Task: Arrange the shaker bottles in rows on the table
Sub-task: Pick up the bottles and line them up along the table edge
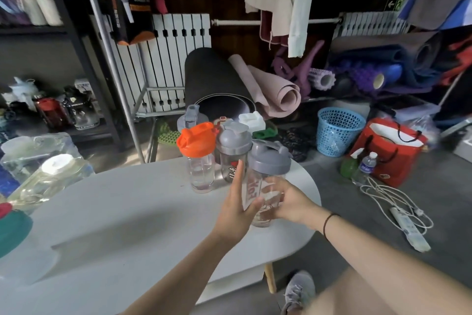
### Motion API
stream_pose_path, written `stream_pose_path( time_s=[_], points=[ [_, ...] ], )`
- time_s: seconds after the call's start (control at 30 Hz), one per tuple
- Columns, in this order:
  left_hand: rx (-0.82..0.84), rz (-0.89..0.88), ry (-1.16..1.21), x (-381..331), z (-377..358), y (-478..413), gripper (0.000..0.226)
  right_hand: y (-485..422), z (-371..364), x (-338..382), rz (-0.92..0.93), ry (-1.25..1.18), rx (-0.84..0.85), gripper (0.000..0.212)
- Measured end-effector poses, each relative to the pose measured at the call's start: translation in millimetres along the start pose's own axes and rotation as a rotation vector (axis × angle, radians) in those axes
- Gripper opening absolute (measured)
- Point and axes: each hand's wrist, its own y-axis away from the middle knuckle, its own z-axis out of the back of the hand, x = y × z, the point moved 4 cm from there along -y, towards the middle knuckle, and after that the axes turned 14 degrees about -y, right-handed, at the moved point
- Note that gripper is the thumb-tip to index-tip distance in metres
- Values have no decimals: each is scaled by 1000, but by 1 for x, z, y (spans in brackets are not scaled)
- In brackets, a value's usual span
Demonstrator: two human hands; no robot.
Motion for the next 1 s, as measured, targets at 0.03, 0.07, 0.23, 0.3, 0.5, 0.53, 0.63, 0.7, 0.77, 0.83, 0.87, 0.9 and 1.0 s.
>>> stream_pose_path(
  time_s=[0.03, 0.07, 0.23, 0.3, 0.5, 0.53, 0.63, 0.7, 0.77, 0.83, 0.87, 0.9, 1.0],
  points=[
    [-11, 22, -11, 4, 0, 0, 79, -3, 7, -4, 9, -1, -69, 81],
    [-16, 50, -28, 9, 1, 2, 77, -4, 14, -7, 21, 22, -134, 76],
    [-24, 156, -198, 49, 19, 28, 77, -10, 43, -16, 91, 91, -392, 78],
    [-54, 212, -253, 69, 34, 40, 79, -14, 47, -14, 96, 60, -452, 73],
    [-210, 335, -300, 109, 77, 65, 73, -29, 46, -13, 134, 47, -460, 72],
    [-238, 346, -293, 112, 83, 68, 73, -30, 45, -12, 134, 65, -443, 72],
    [-299, 379, -244, 119, 96, 74, 84, -32, 43, -13, 120, 76, -421, 75],
    [-312, 403, -220, 120, 101, 77, 79, -33, 43, -16, 117, 57, -409, 78],
    [-318, 426, -219, 120, 105, 81, 69, -33, 39, -17, 120, 28, -388, 81],
    [-319, 432, -233, 118, 108, 81, 61, -32, 40, -23, 111, -23, -401, 87],
    [-340, 442, -245, 116, 111, 84, 54, -31, 38, -26, 105, -49, -413, 94],
    [-392, 460, -253, 115, 117, 89, 46, -31, 34, -29, 94, -72, -427, 103],
    [-672, 650, -245, 123, 137, 121, 25, -26, 22, -32, 58, -109, -497, 115]
  ],
)
